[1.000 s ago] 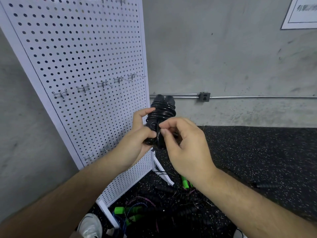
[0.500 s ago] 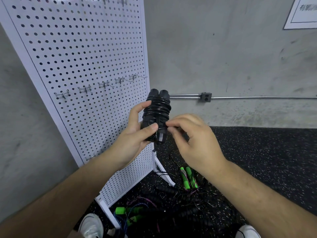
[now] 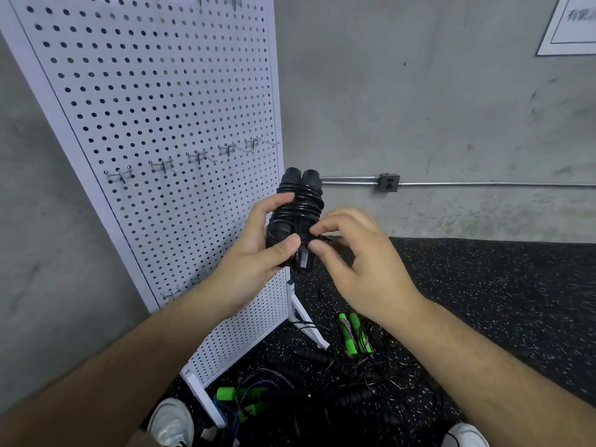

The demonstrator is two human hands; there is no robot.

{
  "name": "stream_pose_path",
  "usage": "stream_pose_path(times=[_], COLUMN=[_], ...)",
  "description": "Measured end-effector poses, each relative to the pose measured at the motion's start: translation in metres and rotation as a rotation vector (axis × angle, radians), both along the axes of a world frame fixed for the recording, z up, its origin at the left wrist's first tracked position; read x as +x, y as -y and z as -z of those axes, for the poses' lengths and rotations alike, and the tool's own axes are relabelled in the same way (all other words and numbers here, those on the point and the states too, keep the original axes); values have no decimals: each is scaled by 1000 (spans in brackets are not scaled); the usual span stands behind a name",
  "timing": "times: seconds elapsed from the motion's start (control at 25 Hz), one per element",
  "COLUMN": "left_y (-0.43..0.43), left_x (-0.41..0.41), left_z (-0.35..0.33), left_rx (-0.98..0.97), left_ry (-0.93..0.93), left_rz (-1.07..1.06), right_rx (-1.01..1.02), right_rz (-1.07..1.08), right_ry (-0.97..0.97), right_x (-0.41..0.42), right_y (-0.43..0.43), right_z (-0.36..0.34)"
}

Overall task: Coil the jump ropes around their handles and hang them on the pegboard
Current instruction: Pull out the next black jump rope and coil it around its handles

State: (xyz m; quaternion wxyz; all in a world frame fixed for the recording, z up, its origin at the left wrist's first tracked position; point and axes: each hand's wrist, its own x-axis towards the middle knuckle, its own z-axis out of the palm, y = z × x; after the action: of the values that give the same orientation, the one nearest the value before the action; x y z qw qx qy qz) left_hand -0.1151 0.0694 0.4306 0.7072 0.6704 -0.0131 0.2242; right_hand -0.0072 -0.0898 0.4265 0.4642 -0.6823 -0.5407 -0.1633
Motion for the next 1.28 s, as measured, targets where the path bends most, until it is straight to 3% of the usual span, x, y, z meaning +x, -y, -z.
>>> stream_pose_path(times=[0.16,0.44,0.6,0.76,0.88,0.96,1.16,1.28], left_y=[-4,-4,-3,-6,-7,-4,6,11], left_x=[-2,-3,0,-1,-3,-2,2,6], left_z=[-3,2,3,1,3,7,18,29], left_rx=[-35,-79,-148,-177,91,256,396,529], left_ry=[21,10,25,34,-56,-144,-349,-469], left_rz=[-13,3,18,1,-46,-48,-9,20], right_rx=[-39,53,75,59,59,-34,-174,-267], right_rz=[7,54,74,38,13,-23,47,125], right_ry=[20,280,215,27,-37,21,245,188], right_x=[7,0,-7,-11,-8,-3,-1,-2], right_y=[3,-4,-12,-14,-10,-12,-21,-21], right_z=[2,4,6,0,-14,-18,-11,-9])
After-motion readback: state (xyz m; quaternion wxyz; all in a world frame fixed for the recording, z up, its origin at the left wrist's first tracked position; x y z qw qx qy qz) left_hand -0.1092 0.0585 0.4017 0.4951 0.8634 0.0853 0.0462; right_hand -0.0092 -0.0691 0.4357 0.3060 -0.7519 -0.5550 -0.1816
